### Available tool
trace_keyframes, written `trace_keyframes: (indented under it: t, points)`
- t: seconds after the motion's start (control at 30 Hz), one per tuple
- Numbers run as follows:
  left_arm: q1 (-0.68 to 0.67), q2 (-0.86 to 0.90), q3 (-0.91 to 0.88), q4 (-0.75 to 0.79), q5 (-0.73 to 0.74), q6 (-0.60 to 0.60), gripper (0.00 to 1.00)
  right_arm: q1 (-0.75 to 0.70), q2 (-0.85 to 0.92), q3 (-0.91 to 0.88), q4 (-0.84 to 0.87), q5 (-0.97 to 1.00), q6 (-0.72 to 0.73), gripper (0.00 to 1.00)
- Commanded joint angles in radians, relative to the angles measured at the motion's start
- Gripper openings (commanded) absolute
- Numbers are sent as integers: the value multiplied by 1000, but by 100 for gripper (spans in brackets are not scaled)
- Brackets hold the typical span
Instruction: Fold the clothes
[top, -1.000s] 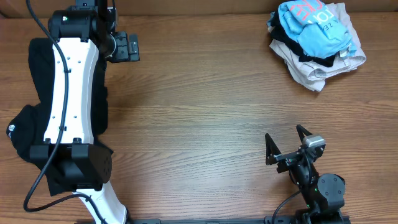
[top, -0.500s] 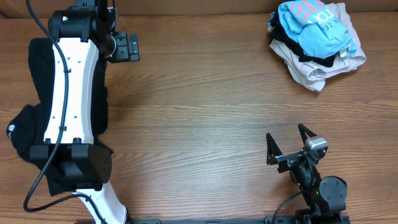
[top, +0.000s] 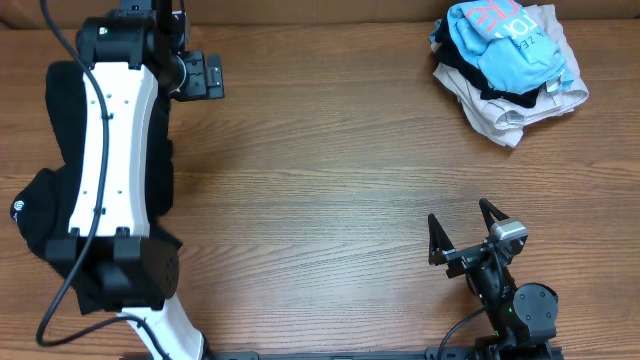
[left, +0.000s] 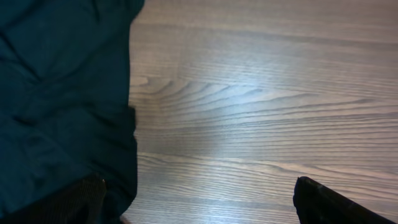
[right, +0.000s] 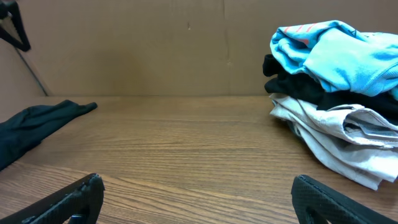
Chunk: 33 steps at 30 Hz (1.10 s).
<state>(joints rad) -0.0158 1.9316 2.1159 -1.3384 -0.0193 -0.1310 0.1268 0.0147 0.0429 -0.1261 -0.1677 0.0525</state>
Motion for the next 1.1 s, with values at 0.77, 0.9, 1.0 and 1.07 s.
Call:
trace_keyframes:
  t: [0.77,0.9,1.0,1.07]
  points:
    - [-10,-1223,-1234,925,124,11,100,2,-12,-11,6,10,4,100]
    - [-10,-1405,-1504,1122,124,12,100,2,-12,-11,6,10,4,100]
    - [-10,-1522,-1695,1275,114,12,100,2,-12,-11,6,10,4,100]
    - [-10,-1600,-1823,1381,114,12,100,2,-12,-11,6,10,4,100]
